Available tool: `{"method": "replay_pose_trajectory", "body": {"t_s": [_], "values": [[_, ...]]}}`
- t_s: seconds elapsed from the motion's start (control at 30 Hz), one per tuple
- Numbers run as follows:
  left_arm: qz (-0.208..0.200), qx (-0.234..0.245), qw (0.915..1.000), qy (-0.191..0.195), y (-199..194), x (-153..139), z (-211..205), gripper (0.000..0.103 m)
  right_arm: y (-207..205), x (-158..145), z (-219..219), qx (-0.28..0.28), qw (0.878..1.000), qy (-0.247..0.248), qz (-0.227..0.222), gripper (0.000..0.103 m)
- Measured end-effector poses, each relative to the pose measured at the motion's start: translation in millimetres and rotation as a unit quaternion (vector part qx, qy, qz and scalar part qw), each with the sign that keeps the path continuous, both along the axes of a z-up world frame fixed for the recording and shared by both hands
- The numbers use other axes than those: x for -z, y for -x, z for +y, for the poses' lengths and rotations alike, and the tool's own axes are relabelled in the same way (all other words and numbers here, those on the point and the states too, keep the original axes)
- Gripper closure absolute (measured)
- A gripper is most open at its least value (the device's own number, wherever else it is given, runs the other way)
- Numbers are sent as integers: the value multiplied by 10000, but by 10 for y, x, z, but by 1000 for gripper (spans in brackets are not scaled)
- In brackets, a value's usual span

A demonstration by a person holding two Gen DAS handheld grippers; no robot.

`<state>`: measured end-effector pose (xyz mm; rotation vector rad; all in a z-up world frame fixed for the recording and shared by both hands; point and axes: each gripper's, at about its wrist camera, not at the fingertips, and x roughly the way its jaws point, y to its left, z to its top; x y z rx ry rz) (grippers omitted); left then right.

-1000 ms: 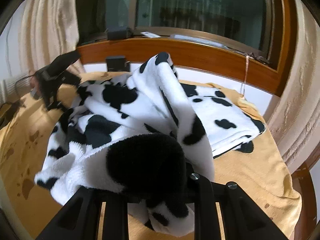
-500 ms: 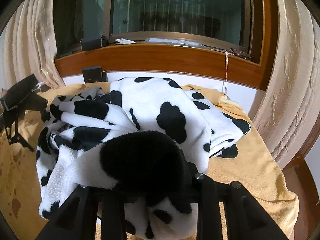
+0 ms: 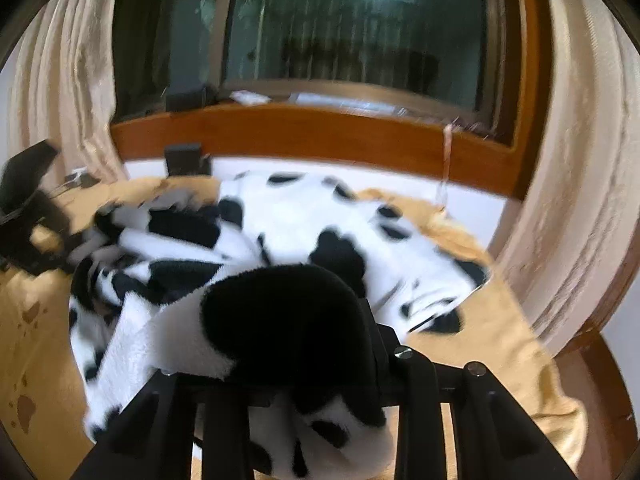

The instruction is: Fold clothes

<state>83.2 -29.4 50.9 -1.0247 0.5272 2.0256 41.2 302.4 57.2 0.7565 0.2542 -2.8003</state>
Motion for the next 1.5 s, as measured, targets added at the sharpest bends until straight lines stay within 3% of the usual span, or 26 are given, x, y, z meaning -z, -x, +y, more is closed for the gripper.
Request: {"method": "replay_pose_trajectory", "body": {"t_s": [0.17, 0.3, 0.33, 0.53, 0.63, 0.67, 0.7, 0.83, 1.03, 1.13, 1.23, 1.5], "values": [[88, 806, 9967, 24, -770, -136, 188, 75, -133, -350, 198, 564, 9963, 170, 632, 71], [7, 975, 9940, 486, -747, 148, 504, 59, -157, -463, 360, 829, 9927, 459, 752, 71], [-10, 896, 9943, 580, -739, 246, 557, 59, -158, -439, 369, 832, 9929, 474, 704, 71], [-515, 274, 9983, -31, -483, 261, 545, 58, -216, -315, 354, 823, 9942, 128, 676, 71], [-624, -18, 9980, -96, -339, 291, 541, 73, -221, -287, 387, 759, 9950, 140, 639, 71], [-639, -114, 9978, -93, -300, 296, 548, 82, -209, -278, 402, 728, 9953, 190, 604, 71], [-638, -170, 9978, -106, -255, 300, 568, 88, -195, -266, 416, 700, 9956, 256, 565, 71], [-622, -324, 9971, -280, -204, 271, 551, 89, -147, -210, 440, 612, 9966, 360, 414, 71], [-249, -1016, 9916, -759, -258, 127, 497, 94, -159, -243, 311, 724, 9960, -199, 477, 71], [76, -1448, 9821, -1203, -336, -43, 413, 95, -169, -281, 223, 836, 9937, -456, 596, 71], [452, -1867, 9672, -1660, -408, -259, 286, 95, -165, -338, 139, 847, 9919, -578, 748, 71], [1197, -2903, 9128, -2612, -364, -724, -130, 96, -186, -761, -85, 608, 9885, -521, 1286, 73]]}}
